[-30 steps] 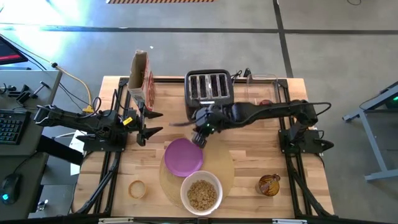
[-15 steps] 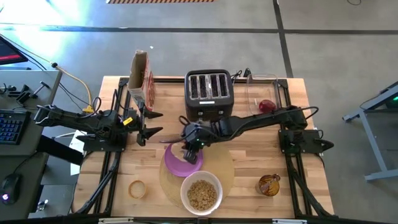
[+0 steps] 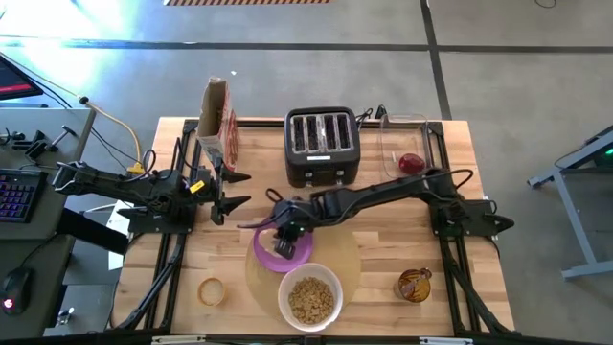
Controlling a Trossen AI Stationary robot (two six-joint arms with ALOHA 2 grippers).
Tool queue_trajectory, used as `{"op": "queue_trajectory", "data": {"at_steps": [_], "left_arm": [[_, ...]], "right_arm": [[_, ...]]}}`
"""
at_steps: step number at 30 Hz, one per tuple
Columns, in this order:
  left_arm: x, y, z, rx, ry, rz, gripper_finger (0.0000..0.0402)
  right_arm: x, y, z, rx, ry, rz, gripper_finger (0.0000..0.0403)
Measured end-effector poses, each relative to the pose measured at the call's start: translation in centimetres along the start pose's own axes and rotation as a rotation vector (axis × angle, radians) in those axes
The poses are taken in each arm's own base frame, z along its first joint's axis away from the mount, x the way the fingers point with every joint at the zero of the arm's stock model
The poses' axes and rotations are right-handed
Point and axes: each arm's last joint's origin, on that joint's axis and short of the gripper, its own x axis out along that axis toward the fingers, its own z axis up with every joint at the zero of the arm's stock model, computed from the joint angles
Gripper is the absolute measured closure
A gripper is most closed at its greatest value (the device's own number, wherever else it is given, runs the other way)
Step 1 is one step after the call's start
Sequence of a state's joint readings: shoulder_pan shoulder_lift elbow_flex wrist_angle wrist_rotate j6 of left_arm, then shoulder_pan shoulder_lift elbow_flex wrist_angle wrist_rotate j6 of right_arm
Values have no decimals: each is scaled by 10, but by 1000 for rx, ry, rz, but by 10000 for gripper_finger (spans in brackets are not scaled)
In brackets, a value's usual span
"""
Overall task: Arrange a breakfast setting
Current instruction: Put the toasted bread on the violet plate
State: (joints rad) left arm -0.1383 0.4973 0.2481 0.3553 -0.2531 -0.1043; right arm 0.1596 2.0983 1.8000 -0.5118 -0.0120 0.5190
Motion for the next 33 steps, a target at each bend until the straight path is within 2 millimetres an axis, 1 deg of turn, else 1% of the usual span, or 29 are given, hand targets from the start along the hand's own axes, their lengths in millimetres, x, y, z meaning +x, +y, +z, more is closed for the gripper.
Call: {"op": "queue_trajectory", "data": {"at_steps": [19, 27, 33], "left_arm": [[0, 0, -1, -21, 15, 2, 115], [0, 0, -2, -20, 21, 2, 115], [0, 0, -2, -20, 22, 3, 115]], "right_arm": [[40, -10, -14, 7, 46, -22, 357], [41, -10, -13, -20, 31, -20, 356], [41, -10, -13, -49, 25, -33, 336]]}}
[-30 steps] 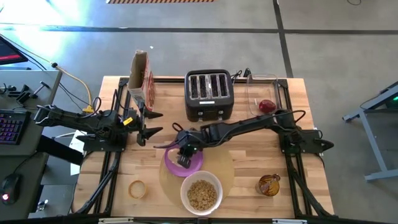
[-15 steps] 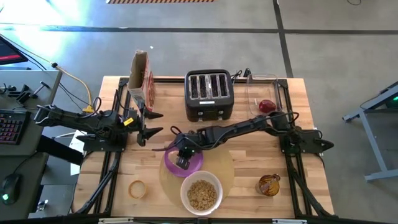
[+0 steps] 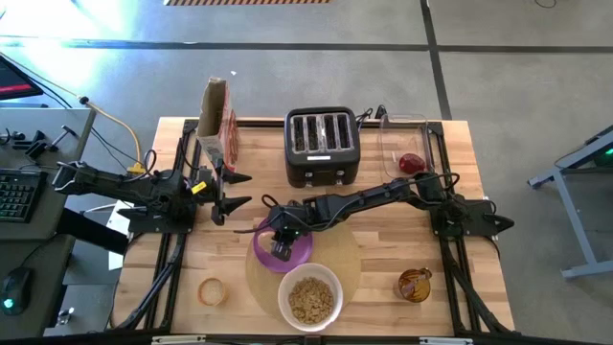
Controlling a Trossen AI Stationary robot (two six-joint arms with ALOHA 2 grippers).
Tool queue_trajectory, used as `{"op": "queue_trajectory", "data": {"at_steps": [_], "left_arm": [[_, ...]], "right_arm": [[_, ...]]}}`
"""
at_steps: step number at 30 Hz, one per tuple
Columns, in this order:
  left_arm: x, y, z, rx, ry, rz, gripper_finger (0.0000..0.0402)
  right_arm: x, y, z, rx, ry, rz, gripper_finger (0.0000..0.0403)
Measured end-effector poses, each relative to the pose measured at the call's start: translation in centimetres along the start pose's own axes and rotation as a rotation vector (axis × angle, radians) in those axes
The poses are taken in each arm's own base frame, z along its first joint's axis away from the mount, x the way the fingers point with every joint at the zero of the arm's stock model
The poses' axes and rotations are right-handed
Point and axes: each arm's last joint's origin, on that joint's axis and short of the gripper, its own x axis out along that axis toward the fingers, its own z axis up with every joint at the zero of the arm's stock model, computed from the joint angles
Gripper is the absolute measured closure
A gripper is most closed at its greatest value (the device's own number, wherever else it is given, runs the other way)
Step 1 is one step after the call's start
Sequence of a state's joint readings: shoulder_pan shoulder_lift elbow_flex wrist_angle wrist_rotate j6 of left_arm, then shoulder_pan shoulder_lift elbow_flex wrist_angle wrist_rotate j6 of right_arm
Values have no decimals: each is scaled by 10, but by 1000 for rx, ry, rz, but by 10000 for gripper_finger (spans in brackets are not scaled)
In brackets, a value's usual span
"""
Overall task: Arrange a breakfast setting
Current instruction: Put the toasted bread on the violet plate, then put the apple on the violet bowl
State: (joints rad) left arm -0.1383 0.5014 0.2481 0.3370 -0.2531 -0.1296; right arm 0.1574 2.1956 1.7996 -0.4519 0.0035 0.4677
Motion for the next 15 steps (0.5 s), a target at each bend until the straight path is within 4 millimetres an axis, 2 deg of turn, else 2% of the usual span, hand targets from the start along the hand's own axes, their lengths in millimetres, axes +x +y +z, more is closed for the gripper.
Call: {"op": "queue_trajectory", "data": {"at_steps": [15], "left_arm": [[0, 0, 0, 0, 0, 0, 115]], "right_arm": [[0, -6, 0, -2, -17, -82, 280]]}}
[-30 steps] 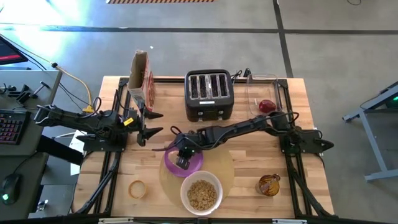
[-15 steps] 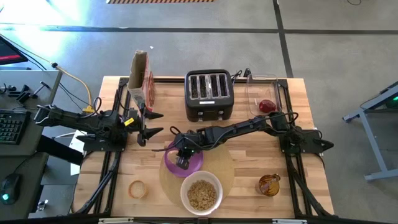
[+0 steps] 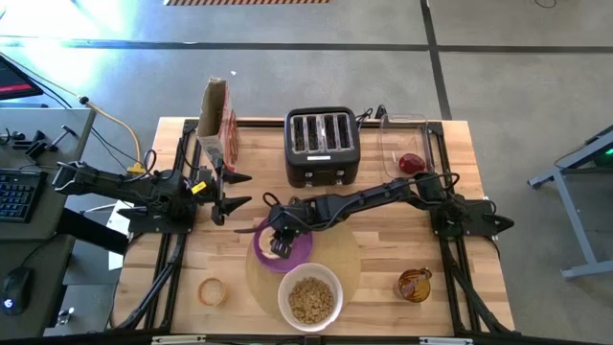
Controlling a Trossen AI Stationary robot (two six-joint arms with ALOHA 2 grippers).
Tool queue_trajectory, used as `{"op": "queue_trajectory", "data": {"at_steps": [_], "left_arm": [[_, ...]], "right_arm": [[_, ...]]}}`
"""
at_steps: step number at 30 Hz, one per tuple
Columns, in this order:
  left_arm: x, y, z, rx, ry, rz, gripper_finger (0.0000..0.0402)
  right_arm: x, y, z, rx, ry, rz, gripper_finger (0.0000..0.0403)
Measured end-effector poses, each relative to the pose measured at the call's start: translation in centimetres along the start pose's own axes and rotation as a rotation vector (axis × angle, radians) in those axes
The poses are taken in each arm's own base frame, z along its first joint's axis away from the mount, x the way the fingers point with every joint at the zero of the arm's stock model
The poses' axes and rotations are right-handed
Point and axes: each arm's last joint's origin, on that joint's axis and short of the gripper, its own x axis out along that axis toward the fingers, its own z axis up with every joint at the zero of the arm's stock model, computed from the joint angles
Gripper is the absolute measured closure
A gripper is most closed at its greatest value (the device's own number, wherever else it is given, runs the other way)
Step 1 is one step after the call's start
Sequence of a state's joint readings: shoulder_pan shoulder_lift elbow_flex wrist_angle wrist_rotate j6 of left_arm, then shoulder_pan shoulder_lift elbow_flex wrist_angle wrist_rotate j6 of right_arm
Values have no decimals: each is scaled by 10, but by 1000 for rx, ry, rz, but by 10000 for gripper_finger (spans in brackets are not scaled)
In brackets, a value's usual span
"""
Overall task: Arrange a breakfast setting
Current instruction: Put the apple on the violet bowl
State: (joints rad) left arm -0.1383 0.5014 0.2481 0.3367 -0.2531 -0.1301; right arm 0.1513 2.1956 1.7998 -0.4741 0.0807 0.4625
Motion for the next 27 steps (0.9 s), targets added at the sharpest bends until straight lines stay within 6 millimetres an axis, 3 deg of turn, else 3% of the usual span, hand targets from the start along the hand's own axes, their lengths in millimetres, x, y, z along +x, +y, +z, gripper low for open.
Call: {"op": "queue_trajectory", "data": {"at_steps": [11, 17, 27], "left_arm": [[0, 0, -1, 2, 9, 1, 115], [0, 0, -1, 3, 11, 2, 115], [-6, 1, -1, 28, 32, -39, 115]], "right_arm": [[-18, -17, 0, 21, 113, -68, 279], [-43, -24, 4, 29, 144, -105, 279], [-96, -34, 5, -6, 162, -322, 279]]}}
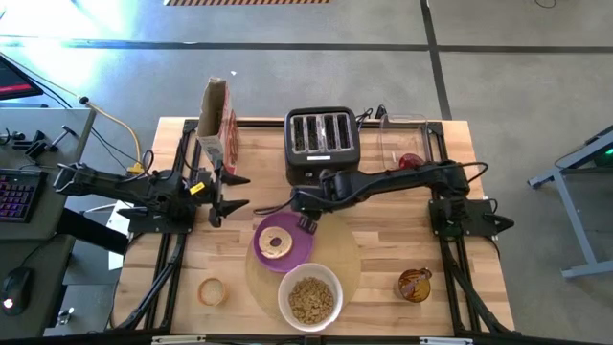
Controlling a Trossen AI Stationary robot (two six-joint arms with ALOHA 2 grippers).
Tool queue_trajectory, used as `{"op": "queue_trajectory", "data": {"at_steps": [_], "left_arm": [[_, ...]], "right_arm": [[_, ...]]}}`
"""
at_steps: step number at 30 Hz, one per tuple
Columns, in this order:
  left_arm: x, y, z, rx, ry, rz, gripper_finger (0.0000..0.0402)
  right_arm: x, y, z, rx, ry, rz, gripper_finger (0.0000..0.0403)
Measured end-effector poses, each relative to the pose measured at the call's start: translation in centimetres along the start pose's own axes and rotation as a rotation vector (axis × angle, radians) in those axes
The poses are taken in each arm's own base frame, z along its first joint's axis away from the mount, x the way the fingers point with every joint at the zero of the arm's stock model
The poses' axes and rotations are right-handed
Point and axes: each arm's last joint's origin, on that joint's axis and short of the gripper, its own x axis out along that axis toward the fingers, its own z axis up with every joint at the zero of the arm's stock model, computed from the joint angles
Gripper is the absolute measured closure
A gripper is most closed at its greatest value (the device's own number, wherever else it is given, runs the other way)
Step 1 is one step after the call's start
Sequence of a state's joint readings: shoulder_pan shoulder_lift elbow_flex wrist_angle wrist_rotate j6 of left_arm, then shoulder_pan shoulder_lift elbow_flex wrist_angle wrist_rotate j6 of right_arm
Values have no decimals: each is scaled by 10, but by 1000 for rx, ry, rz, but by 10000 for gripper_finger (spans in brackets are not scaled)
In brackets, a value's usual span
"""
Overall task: Arrange a breakfast setting
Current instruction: Put the apple on the violet bowl
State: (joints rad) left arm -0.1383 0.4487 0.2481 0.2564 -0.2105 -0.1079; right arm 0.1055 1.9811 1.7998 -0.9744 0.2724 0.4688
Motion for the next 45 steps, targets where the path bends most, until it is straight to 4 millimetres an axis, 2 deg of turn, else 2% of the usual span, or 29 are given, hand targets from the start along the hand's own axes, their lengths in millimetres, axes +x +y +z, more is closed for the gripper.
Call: {"op": "queue_trajectory", "data": {"at_steps": [7, 12, 15, 20, 29, 33, 39, 45], "left_arm": [[-9, 1, 0, 11, 22, -19, 115], [-14, 3, -8, 55, 33, -22, 115], [-17, 5, -17, 85, 36, -23, 115], [-23, 6, -21, 96, 18, -43, 115], [-26, 3, -23, 130, 33, -157, 115], [-26, 4, -23, 149, 32, -157, 115], [-26, 4, -23, 148, 32, -156, 115], [-26, 4, -23, 149, 32, -154, 115]], "right_arm": [[-35, -22, -11, -4, 22, -180, 279], [-69, -40, -20, 49, 5, -303, 279], [-87, -51, -28, 66, -33, -304, 279], [-105, -72, -49, 114, -116, -260, 279], [-118, -128, -104, 286, -196, -255, 279], [-124, -149, -120, 316, -209, -285, 279], [-134, -173, -125, 323, -240, -379, 279], [-132, -193, -126, 369, -192, -449, 279]]}}
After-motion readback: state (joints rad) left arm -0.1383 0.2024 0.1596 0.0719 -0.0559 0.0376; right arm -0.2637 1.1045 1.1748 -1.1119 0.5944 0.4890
